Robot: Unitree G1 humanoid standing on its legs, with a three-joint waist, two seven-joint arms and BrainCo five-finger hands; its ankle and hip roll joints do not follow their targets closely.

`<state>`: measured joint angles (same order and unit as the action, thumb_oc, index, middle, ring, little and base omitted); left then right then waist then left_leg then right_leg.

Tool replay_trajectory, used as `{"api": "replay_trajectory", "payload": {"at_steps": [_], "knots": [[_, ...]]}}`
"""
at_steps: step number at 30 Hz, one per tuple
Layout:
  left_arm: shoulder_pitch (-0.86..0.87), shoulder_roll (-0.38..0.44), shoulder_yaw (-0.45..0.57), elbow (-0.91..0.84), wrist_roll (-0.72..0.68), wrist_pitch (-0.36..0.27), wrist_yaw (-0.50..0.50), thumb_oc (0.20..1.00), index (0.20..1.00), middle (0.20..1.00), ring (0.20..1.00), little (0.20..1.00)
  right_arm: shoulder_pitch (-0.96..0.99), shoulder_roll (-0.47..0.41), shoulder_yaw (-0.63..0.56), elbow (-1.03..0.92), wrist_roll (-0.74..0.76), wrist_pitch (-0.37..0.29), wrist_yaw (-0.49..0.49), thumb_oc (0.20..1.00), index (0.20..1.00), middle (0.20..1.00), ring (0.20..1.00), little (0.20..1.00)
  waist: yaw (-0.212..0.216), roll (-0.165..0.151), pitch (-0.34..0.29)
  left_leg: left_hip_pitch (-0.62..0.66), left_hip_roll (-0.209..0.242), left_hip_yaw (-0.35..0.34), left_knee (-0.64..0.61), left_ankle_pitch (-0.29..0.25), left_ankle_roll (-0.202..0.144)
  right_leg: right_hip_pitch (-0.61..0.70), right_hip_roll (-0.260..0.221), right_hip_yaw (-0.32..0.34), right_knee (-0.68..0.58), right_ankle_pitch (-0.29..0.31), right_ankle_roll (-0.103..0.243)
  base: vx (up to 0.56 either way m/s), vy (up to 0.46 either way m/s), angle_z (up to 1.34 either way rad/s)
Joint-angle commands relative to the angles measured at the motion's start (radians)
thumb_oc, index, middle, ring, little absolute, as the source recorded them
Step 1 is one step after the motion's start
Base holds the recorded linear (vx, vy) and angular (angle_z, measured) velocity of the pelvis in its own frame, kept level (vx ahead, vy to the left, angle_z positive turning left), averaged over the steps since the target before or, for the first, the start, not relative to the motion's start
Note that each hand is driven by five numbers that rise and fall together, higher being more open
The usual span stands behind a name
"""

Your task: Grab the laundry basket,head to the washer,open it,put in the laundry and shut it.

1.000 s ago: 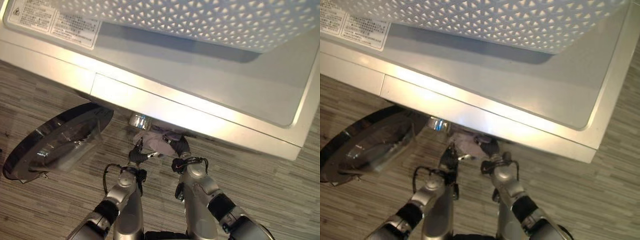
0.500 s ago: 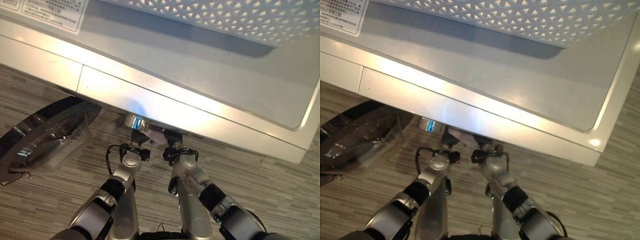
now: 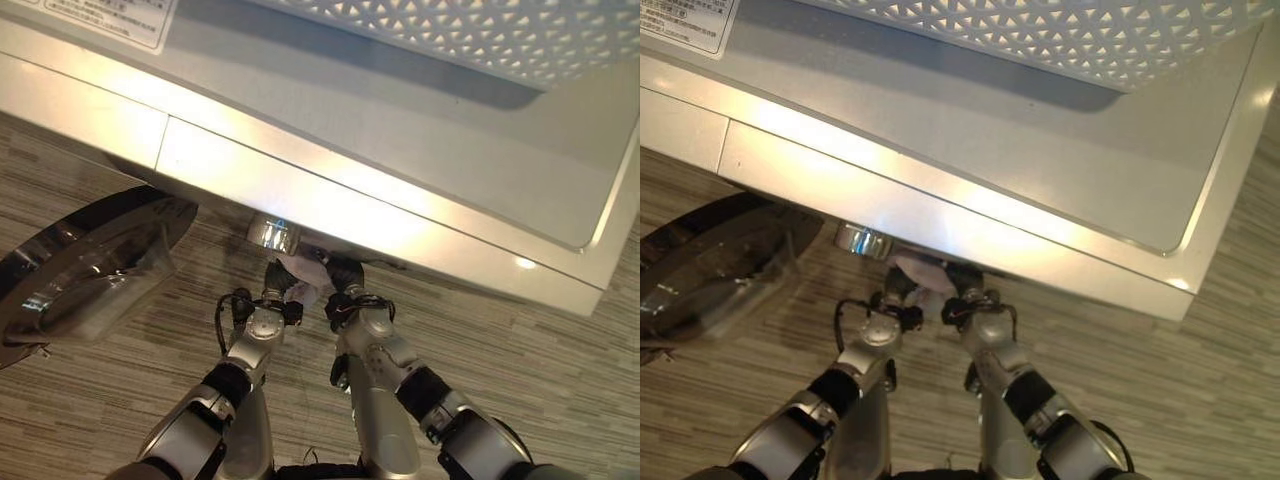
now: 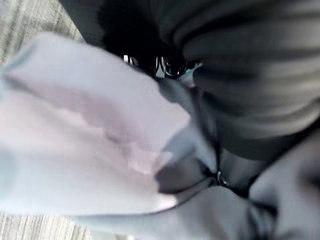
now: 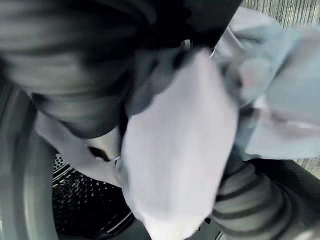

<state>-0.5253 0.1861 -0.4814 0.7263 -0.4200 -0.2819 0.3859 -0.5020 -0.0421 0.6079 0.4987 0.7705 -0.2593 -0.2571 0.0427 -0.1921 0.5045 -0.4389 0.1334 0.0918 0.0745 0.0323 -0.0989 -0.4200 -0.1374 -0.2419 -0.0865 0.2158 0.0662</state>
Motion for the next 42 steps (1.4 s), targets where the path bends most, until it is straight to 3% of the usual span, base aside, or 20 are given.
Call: {"api": "replay_trajectory", "payload": {"at_steps": [1, 6, 9, 10, 11, 13, 16, 21, 26, 29, 32, 35, 38, 42], "knots": [[-0.106, -0.056, 0.05, 0.025, -0.042, -0.042, 0.045, 0.2, 0.2, 0.2, 0.2, 0.2, -0.011, 0.032, 0.004, -0.081, -0.048, -0.072, 0.027, 1.0, 1.0, 1.0, 1.0, 1.0, 0.01, -0.029, 0.015, -0.028, -0.01, -0.036, 0.023, -0.019, 0.044, 0.048, -0.048, -0.048, 0.029, -0.075, 0.068, 0.0, -0.021, 0.04], [-0.132, -0.03, 0.089, 0.006, -0.037, -0.072, 0.066, 0.2, 0.2, 0.2, 0.2, 0.2, 0.095, -0.003, -0.019, -0.084, 0.002, -0.09, 0.096, 1.0, 1.0, 1.0, 1.0, 1.0, -0.009, -0.059, 0.015, -0.032, -0.003, -0.036, 0.028, -0.024, 0.044, 0.044, -0.043, -0.049, 0.032, -0.071, 0.073, 0.0, -0.004, 0.02], [-0.144, -0.014, 0.114, 0.014, -0.035, -0.08, 0.061, 0.2, 0.2, 0.2, 0.2, 0.2, 0.18, -0.004, -0.048, -0.081, 0.212, -0.09, 0.241, 1.0, 1.0, 1.0, 1.0, 1.0, -0.021, -0.073, 0.015, -0.029, 0.001, -0.033, 0.028, -0.027, 0.044, 0.047, -0.039, -0.049, 0.031, -0.068, 0.075, 0.02, -0.006, -0.01], [-0.157, -0.007, 0.133, 0.03, -0.047, -0.082, 0.053, 0.2, 0.2, 0.2, 0.2, 0.2, 0.224, -0.001, -0.054, -0.057, 0.321, -0.079, 0.315, 1.0, 1.0, 1.0, 1.0, 1.0, -0.023, -0.074, 0.015, -0.011, 0.014, -0.038, 0.029, -0.051, 0.035, 0.062, -0.025, -0.044, 0.031, -0.079, 0.082, 0.06, -0.017, -0.05], [-0.157, -0.007, 0.134, 0.031, -0.047, -0.082, 0.053, 0.2, 0.2, 0.2, 0.2, 0.2, 0.223, -0.001, -0.054, -0.056, 0.322, -0.079, 0.317, 1.0, 1.0, 1.0, 1.0, 1.0, -0.024, -0.074, 0.015, -0.011, 0.014, -0.038, 0.029, -0.051, 0.035, 0.062, -0.025, -0.044, 0.031, -0.079, 0.082, 0.07, -0.015, -0.08], [-0.181, 0.012, 0.159, 0.051, -0.074, -0.085, 0.035, 0.2, 0.2, 0.2, 0.2, 0.2, 0.296, -0.023, -0.068, -0.036, 0.455, -0.035, 0.422, 1.0, 1.0, 1.0, 1.0, 1.0, -0.039, -0.083, 0.015, -0.008, 0.015, -0.037, 0.029, -0.051, 0.034, 0.063, -0.022, -0.041, 0.031, -0.078, 0.084, 0.0, 0.013, -0.09], [-0.194, 0.039, 0.189, 0.071, -0.103, -0.088, 0.015, 0.2, 0.2, 0.2, 0.2, 0.2, 0.369, -0.069, -0.088, -0.005, 0.495, 0.006, 0.477, 1.0, 1.0, 1.0, 1.0, 1.0, -0.055, -0.097, 0.015, -0.002, 0.015, -0.035, 0.03, -0.053, 0.032, 0.065, -0.019, -0.04, 0.032, -0.077, 0.087, 0.0, 0.004, -0.03], [-0.257, 0.07, 0.265, 0.178, -0.206, -0.098, -0.009, 0.2, 0.2, 0.2, 0.2, 0.2, 0.457, -0.119, -0.171, 0.178, 0.45, 0.053, 0.467, 1.0, 1.0, 1.0, 1.0, 1.0, -0.094, -0.125, 0.014, 0.003, 0.019, -0.036, 0.036, -0.061, 0.029, 0.069, -0.01, -0.035, 0.035, -0.079, 0.093, 0.0, -0.001, -0.01], [-0.358, 0.13, 0.335, 0.283, -0.284, -0.111, -0.004, 0.2, 0.2, 0.2, 0.2, 0.2, 0.46, -0.141, -0.304, 0.345, 0.412, 0.038, 0.419, 1.0, 1.0, 1.0, 1.0, 1.0, -0.133, -0.147, 0.008, -0.007, 0.023, -0.037, 0.043, -0.069, 0.029, 0.055, 0.0, -0.024, 0.038, -0.081, 0.099, 0.0, 0.0, 0.0], [-0.478, 0.208, 0.376, 0.366, -0.345, -0.115, 0.005, 0.2, 0.2, 0.2, 0.2, 0.2, 0.443, -0.165, -0.364, 0.469, 0.332, 0.017, 0.359, 1.0, 1.0, 1.0, 1.0, 1.0, -0.164, -0.156, -0.003, -0.023, 0.029, -0.039, 0.05, -0.074, 0.028, 0.039, 0.006, -0.016, 0.042, -0.083, 0.102, 0.01, -0.008, -0.03], [-0.583, 0.264, 0.37, 0.408, -0.381, -0.111, 0.001, 0.2, 0.2, 0.2, 0.2, 0.2, 0.421, -0.182, -0.384, 0.528, 0.282, 0.014, 0.322, 1.0, 1.0, 1.0, 1.0, 1.0, -0.187, -0.16, -0.007, -0.046, 0.032, -0.042, 0.057, -0.073, 0.026, 0.019, 0.009, -0.012, 0.051, -0.085, 0.103, 0.01, -0.027, -0.08], [-0.852, 0.414, 0.327, 0.496, -0.464, -0.076, -0.028, 0.2, 0.2, 0.2, 0.2, 0.2, 0.407, -0.205, -0.379, 0.534, 0.257, 0.021, 0.316, 1.0, 1.0, 1.0, 1.0, 1.0, -0.244, -0.154, -0.034, -0.091, 0.045, -0.045, 0.071, -0.073, 0.022, -0.034, 0.02, 0.003, 0.069, -0.087, 0.107, 0.02, -0.014, -0.03], [-0.959, 0.451, 0.282, 0.495, -0.512, -0.073, -0.04, 0.2, 0.2, 0.2, 0.2, 0.2, 0.4, -0.213, -0.372, 0.516, 0.26, 0.022, 0.318, 1.0, 1.0, 1.0, 1.0, 1.0, -0.259, -0.146, -0.042, -0.115, 0.049, -0.048, 0.086, -0.077, 0.021, -0.055, 0.023, 0.007, 0.078, -0.087, 0.106, 0.02, -0.003, -0.02], [-1.097, 0.422, 0.223, 0.479, -0.593, -0.054, -0.053, 0.2, 0.2, 0.2, 0.2, 0.2, 0.398, -0.235, -0.373, 0.523, 0.251, 0.045, 0.315, 1.0, 1.0, 1.0, 1.0, 1.0, -0.269, -0.115, -0.055, -0.138, 0.042, -0.055, 0.096, -0.079, 0.025, -0.075, 0.022, 0.005, 0.085, -0.088, 0.107, 0.02, 0.001, 0.03]]}}
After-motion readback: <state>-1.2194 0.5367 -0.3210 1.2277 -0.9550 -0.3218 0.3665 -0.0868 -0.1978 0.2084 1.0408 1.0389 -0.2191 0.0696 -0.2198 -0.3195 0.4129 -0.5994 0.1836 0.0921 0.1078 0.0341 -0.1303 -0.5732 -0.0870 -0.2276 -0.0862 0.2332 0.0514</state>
